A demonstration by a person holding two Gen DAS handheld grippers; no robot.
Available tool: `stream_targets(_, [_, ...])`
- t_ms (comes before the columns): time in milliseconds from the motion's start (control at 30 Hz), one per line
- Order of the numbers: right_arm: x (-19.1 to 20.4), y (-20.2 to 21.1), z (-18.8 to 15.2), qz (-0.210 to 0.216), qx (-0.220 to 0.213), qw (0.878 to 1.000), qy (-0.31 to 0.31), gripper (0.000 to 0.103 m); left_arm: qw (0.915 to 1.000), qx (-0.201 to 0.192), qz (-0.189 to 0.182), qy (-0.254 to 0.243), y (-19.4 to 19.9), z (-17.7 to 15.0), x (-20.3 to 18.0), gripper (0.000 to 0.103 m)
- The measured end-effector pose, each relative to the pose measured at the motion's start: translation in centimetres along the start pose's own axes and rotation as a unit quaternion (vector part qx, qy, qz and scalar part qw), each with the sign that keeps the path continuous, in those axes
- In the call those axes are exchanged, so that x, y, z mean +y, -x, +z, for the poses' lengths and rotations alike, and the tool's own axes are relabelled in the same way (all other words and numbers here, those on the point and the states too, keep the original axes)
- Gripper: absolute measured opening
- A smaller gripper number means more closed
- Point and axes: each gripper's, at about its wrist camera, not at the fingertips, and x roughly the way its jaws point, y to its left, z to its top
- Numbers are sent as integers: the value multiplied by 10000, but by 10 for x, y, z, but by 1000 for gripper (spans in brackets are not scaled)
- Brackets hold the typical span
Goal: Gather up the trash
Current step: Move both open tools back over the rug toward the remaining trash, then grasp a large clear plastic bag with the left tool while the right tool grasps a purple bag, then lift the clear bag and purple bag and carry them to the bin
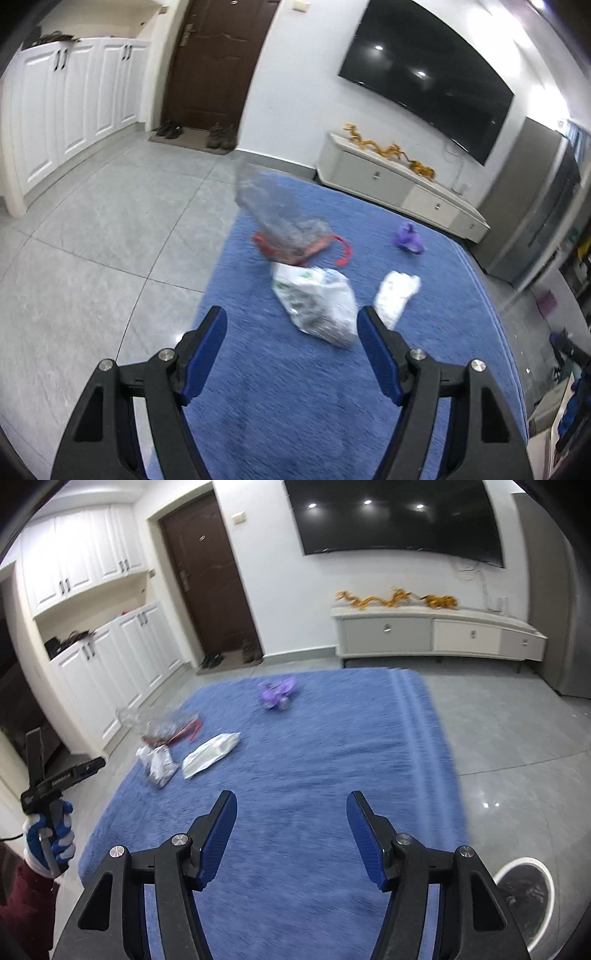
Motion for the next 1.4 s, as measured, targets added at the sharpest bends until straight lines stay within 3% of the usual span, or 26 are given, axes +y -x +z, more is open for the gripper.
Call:
stream_targets(200, [26,-44,15,333,249,9989,214,60,9996,29,-38,278,-29,21,13,72])
stream_targets(500, [45,-125,59,351,394,9972,530,64,9991,99,-108,407,-85,60,23,72])
stream_targets(833, [23,-218,108,271,336,9991,0,66,9981,496,-229,293,-151,69,17,70])
stream_targets(1033, [10,-257,124,207,362,9987,-294,66,9972,661,-231,272,-167,70,18,47])
stream_targets(1200, [3,-285,128,107,513,9979,-391,66,9962,844,-199,-111,-178,66,3,18])
stream_targets(1333, [-4,-295,126,169,643,9966,-485,46,9955,808,-116,-477,-176,64,-12,11])
stream_targets(1400, [-6,-291,123,259,627,9966,-461,44,9954,752,-93,-588,-172,65,-17,9])
